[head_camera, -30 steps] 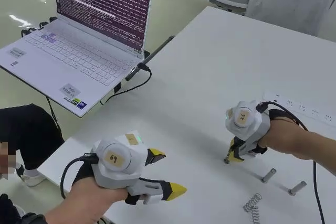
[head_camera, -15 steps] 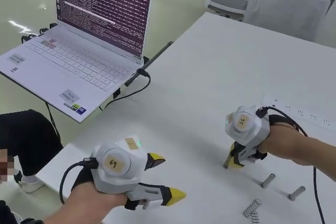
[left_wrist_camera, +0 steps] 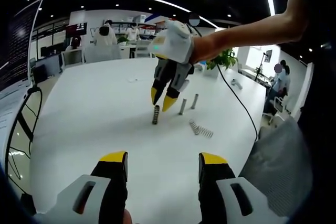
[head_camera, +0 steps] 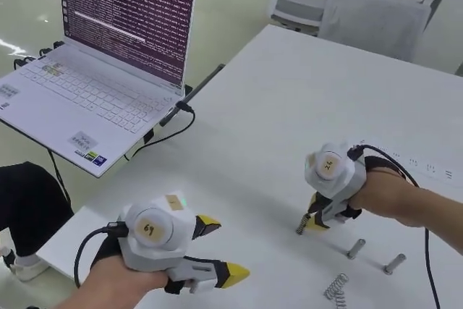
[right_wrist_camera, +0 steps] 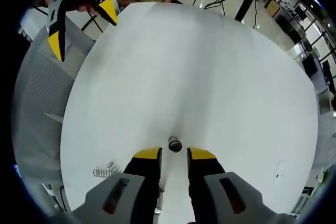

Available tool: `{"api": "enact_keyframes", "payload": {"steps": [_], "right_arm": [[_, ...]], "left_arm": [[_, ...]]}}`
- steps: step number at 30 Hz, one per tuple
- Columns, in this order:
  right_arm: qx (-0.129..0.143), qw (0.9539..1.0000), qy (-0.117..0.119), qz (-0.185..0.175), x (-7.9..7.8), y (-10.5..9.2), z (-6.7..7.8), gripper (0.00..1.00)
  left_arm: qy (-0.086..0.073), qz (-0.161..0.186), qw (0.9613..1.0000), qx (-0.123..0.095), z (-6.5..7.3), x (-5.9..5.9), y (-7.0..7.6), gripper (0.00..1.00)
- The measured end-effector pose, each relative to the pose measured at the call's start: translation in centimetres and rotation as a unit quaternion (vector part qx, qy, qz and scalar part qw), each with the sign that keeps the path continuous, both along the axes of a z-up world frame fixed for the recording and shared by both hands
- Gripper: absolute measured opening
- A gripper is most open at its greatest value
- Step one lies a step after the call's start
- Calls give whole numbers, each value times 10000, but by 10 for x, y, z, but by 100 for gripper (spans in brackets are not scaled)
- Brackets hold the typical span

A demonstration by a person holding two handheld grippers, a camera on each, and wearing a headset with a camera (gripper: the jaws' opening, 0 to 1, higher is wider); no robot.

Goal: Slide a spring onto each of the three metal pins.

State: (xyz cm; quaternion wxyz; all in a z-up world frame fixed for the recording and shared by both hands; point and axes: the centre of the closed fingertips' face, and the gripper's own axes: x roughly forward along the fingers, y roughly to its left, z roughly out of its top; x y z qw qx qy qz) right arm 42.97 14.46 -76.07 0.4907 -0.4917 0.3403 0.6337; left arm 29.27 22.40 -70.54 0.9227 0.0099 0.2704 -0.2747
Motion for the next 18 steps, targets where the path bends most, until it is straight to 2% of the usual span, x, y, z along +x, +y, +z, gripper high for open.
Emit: {"api": "enact_keyframes", "payload": {"steps": [14, 18], "right_arm": [[244, 9989, -197, -337, 9, -11, 21, 23], [398, 9978, -154, -508, 6, -13, 27, 23]], "left_arm": [[-42, -72, 10000, 3, 6, 2, -5, 49], [-49, -50, 10000, -45, 8, 1, -5, 50]]}}
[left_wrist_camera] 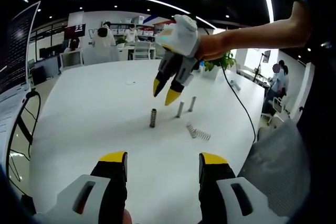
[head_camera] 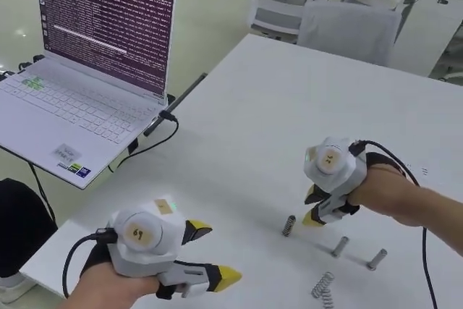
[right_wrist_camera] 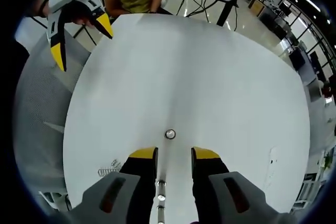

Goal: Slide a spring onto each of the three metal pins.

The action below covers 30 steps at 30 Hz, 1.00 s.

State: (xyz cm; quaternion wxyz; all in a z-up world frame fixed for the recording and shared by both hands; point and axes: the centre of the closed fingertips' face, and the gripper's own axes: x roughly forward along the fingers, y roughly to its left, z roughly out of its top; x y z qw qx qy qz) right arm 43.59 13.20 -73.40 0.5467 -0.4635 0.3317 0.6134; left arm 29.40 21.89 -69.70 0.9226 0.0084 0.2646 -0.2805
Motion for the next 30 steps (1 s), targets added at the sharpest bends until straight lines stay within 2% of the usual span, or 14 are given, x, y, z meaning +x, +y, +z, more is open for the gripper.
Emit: {"api": "enact_keyframes", "payload": {"steps": [9, 15, 24, 30], "right_arm": [[378, 9982, 88, -450, -1, -7, 12, 24], [693, 9941, 117, -830, 1, -14, 21, 27], [1147, 9828, 264, -1423, 2, -29, 33, 28], [1643, 9668, 384, -1920, 1, -40, 45, 29]], "left_arm": [[3, -63, 10000, 13, 1, -2, -2, 50], [-12, -75, 10000, 3, 3, -2, -5, 50], [-8, -149, 9999, 2, 4, -3, -9, 50], [-12, -191, 9998, 1, 6, -1, -13, 50]]}}
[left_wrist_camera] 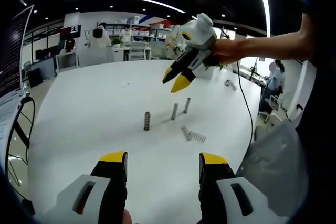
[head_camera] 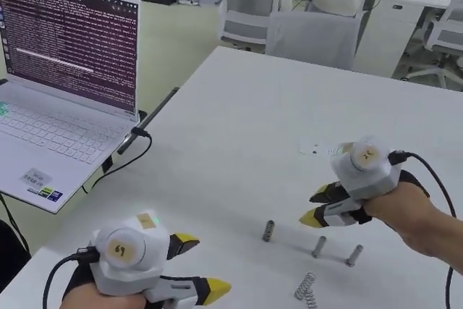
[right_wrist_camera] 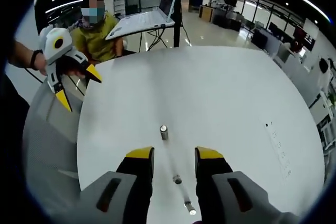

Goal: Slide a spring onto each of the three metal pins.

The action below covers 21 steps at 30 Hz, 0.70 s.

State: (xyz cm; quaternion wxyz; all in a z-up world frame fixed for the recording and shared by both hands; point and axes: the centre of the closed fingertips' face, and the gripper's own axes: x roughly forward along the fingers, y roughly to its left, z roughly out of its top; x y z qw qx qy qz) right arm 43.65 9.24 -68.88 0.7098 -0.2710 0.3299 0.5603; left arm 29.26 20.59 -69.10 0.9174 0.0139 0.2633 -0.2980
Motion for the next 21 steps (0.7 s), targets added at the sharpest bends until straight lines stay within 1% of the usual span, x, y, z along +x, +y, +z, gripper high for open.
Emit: {"api": "enact_keyframes", "payload": {"steps": [1, 4, 7, 11, 14, 15, 18, 21], "right_arm": [[47, 10000, 13, -75, 0, -4, 1, 29], [38, 9997, -63, -215, 0, -17, -1, 30], [210, 9988, 11, -444, -2, -26, 1, 30], [503, 9957, 99, -774, -4, -40, 4, 31], [592, 9937, 117, -944, -5, -52, 4, 32], [590, 9928, 179, -1025, -7, -57, 2, 33], [624, 9912, 172, -1152, -7, -67, 1, 34], [782, 9873, 221, -1363, -9, -78, 4, 34]], "left_arm": [[0, -13, 10000, -3, 0, 1, -1, 50], [-5, -48, 10000, -6, 0, 2, -4, 50], [-4, -73, 10000, -12, 1, 3, -6, 50], [6, -97, 10000, -13, 0, 3, -9, 50], [16, -119, 9999, -8, -1, 3, -11, 50], [20, -131, 9999, -6, 0, 3, -12, 50], [17, -143, 9999, -4, 0, 3, -13, 50], [13, -166, 9999, 9, 0, 4, -14, 50]]}}
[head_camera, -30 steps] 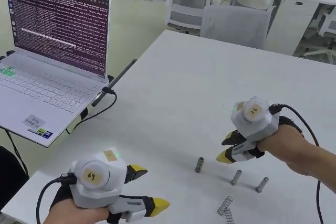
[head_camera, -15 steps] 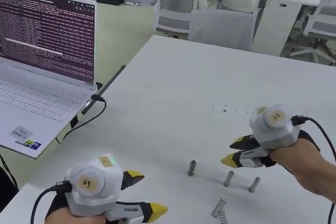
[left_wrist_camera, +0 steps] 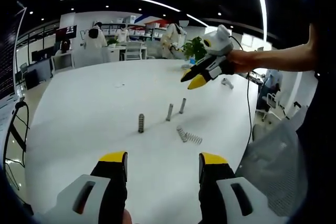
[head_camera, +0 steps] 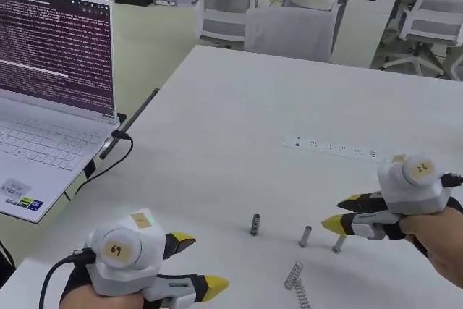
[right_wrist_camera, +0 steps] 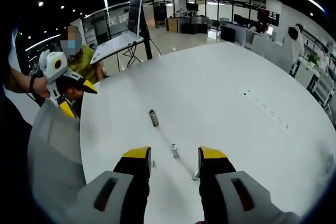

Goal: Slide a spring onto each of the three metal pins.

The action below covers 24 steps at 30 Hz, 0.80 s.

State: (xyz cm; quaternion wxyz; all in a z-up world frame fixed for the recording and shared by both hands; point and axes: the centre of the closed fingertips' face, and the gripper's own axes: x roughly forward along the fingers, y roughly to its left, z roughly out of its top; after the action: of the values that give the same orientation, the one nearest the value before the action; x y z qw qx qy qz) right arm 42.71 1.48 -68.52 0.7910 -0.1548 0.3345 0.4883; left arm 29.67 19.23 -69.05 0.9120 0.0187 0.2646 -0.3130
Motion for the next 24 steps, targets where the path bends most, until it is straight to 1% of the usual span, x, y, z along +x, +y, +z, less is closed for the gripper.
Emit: {"api": "enact_keyframes", "payload": {"steps": [2, 6, 12, 17, 24], "right_arm": [[84, 9999, 15, -117, -1, -6, 1, 34], [152, 9996, 46, -243, -5, -16, 3, 35], [289, 9986, 18, -440, -11, -26, 6, 35], [464, 9971, 33, -607, -21, -33, 8, 37], [609, 9952, 51, -766, -37, -43, 7, 39]], "left_arm": [[-7, -2, 10000, 7, 0, 1, 0, 50], [-22, -27, 10000, 16, 2, 3, -2, 50], [-23, -139, 9999, 40, 2, 6, -10, 49], [-35, -236, 9997, 62, 2, 11, -15, 49], [-46, -431, 9990, 116, 2, 16, -25, 49]]}}
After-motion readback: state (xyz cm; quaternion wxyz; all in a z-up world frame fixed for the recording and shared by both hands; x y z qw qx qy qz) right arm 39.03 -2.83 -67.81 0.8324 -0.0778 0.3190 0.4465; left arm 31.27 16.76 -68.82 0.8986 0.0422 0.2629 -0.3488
